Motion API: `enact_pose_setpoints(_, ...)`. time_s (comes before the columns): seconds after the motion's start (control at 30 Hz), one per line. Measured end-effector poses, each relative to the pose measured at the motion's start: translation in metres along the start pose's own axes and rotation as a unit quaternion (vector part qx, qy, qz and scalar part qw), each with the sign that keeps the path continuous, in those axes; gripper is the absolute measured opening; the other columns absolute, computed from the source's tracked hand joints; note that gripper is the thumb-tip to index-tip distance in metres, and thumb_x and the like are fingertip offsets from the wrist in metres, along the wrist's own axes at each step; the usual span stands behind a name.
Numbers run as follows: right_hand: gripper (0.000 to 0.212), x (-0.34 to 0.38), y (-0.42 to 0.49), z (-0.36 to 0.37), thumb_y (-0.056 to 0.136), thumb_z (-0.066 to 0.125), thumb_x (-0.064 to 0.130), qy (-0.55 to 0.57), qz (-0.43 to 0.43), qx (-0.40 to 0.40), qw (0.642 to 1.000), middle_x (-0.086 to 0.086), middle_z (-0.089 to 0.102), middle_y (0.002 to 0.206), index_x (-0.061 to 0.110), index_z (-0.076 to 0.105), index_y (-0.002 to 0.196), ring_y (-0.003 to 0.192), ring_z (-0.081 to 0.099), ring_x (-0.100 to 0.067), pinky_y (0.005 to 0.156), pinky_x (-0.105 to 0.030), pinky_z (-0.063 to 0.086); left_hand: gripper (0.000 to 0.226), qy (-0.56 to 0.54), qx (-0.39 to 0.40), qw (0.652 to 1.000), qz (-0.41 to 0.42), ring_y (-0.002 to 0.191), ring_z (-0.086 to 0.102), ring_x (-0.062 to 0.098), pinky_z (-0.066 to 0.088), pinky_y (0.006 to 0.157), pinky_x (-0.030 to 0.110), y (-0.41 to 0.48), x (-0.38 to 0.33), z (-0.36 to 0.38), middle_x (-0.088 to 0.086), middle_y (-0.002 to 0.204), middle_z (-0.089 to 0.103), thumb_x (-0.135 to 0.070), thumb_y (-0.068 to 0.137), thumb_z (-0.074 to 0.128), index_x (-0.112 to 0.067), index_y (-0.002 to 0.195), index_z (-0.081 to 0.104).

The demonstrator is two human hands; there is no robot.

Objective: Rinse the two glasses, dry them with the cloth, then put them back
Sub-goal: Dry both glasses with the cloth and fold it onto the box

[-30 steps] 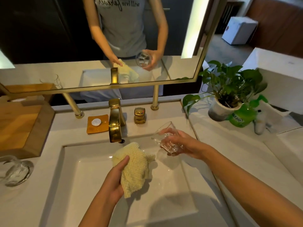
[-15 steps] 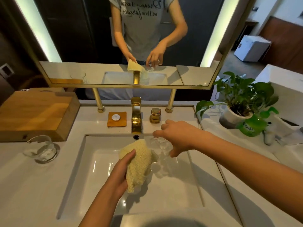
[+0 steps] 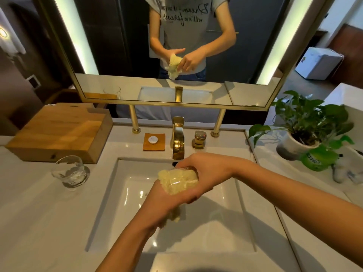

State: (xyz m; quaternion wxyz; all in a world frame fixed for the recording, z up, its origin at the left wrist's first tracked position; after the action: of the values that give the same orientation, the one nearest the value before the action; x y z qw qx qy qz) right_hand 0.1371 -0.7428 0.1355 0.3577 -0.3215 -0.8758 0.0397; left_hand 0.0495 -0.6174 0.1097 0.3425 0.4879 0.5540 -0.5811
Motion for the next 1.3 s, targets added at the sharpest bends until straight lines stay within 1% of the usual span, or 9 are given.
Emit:
enact_pose_setpoints(0.07,0.059,-0.005,-0.003,0.0,0.061,0.082,0.046,0.174,0.025,0.043,0.983,0.005,0.065,0.094,0.016,0.062,0.108,0.083,0.063,-0.006,0.068,-0.017,0.051,0.04,0.128,-0.017,0.987,0.098,0.064,0.06,-0.003,0.047,0.055,0.009,-0.003,-0.01,0.001,-0.008,0.086,0.068,-0.034,0.069,0.081,-0.036,0.101,0.059)
enact_pose_setpoints(0.2,0.086,-0.02,-0.008,0.021,0.046,0.088,0.057,0.492,0.099,0.123,0.856,-0.009,0.066,0.1,0.015,0.055,0.113,0.084,0.067,-0.022,0.062,-0.035,0.058,0.051,0.307,-0.035,0.927,0.213,0.088,0.063,0.003,0.054,0.079,0.027,0.004,-0.026,-0.005,-0.012,0.098,0.069,-0.055,0.063,0.075,-0.033,0.107,0.066)
enact_pose_setpoints(0.4,0.087,-0.016,-0.012,0.012,0.054,0.064,0.083,0.546,0.131,0.084,0.823,-0.008,0.073,0.103,0.028,0.056,0.122,0.085,0.073,-0.023,0.061,-0.032,0.062,0.04,0.025,0.06,0.994,0.084,0.061,0.065,0.008,0.052,0.049,0.026,0.018,-0.025,-0.024,0.0,0.078,0.072,-0.026,0.066,0.08,-0.033,0.101,0.06)
enact_pose_setpoints(0.57,0.092,0.0,-0.02,-0.007,0.071,0.078,0.052,0.143,-0.013,-0.114,0.983,0.008,0.041,0.145,0.038,0.027,0.146,0.121,0.053,-0.009,0.092,-0.026,0.054,0.075,-0.37,0.142,0.912,-0.105,0.082,0.07,0.03,0.059,0.068,0.043,0.027,-0.002,-0.028,0.019,0.097,0.071,-0.015,0.042,0.094,-0.002,0.11,0.066)
enact_pose_setpoints(0.7,0.08,0.015,-0.019,-0.005,0.071,0.072,0.063,-0.19,-0.14,-0.151,0.96,0.005,0.045,0.13,0.03,0.037,0.136,0.107,0.054,-0.013,0.077,-0.032,0.056,0.065,-0.434,0.178,0.869,-0.154,0.086,0.071,0.035,0.059,0.075,0.045,0.025,0.007,-0.021,0.024,0.101,0.071,-0.011,0.039,0.095,0.001,0.1,0.073)
enact_pose_setpoints(0.93,0.07,0.018,-0.015,-0.01,0.065,0.084,0.048,0.013,-0.1,-0.237,0.966,0.015,0.045,0.108,0.026,0.044,0.117,0.094,0.05,-0.003,0.074,-0.026,0.051,0.072,-0.434,0.178,0.874,-0.126,0.074,0.07,0.033,0.06,0.065,0.042,0.02,-0.01,-0.03,0.022,0.095,0.07,-0.024,0.03,0.098,-0.004,0.095,0.076)
enact_pose_setpoints(1.07,0.062,0.02,-0.008,-0.008,0.067,0.086,0.035,0.193,-0.05,-0.238,0.951,0.006,0.055,0.109,0.028,0.044,0.113,0.094,0.06,-0.012,0.068,-0.031,0.057,0.074,-0.347,0.124,0.929,-0.039,0.061,0.069,0.026,0.058,0.049,0.037,0.014,-0.027,-0.038,0.015,0.083,0.073,-0.031,0.023,0.097,-0.013,0.092,0.077)
enact_pose_setpoints(1.17,0.051,0.016,0.001,-0.006,0.07,0.078,0.034,0.343,-0.006,-0.228,0.911,0.0,0.059,0.096,0.025,0.046,0.107,0.073,0.062,-0.008,0.053,-0.019,0.05,0.064,-0.082,0.093,0.99,0.068,0.054,0.063,0.009,0.048,0.041,0.025,0.005,-0.047,-0.038,-0.005,0.071,0.071,-0.032,0.043,0.088,-0.035,0.102,0.064)
enact_pose_setpoints(1.3,0.035,0.008,0.003,0.008,0.078,0.071,0.048,0.523,0.123,-0.092,0.839,0.002,0.048,0.064,0.024,0.053,0.097,0.041,0.033,-0.005,0.035,-0.014,0.024,0.067,0.212,0.036,0.961,0.176,0.104,0.055,-0.013,0.046,0.086,0.009,0.004,-0.041,-0.026,-0.034,0.11,0.059,-0.048,0.057,0.079,-0.052,0.114,0.045)
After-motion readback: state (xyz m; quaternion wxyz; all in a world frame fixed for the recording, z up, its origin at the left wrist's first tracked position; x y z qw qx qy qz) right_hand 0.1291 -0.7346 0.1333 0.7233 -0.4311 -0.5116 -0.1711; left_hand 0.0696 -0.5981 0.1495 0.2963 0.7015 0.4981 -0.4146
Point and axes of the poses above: each hand's wrist, its own y-axis towards the middle knuckle, its own z-axis out of the palm, x = y × z, the point moved 3 cm from there along y, towards the middle knuckle
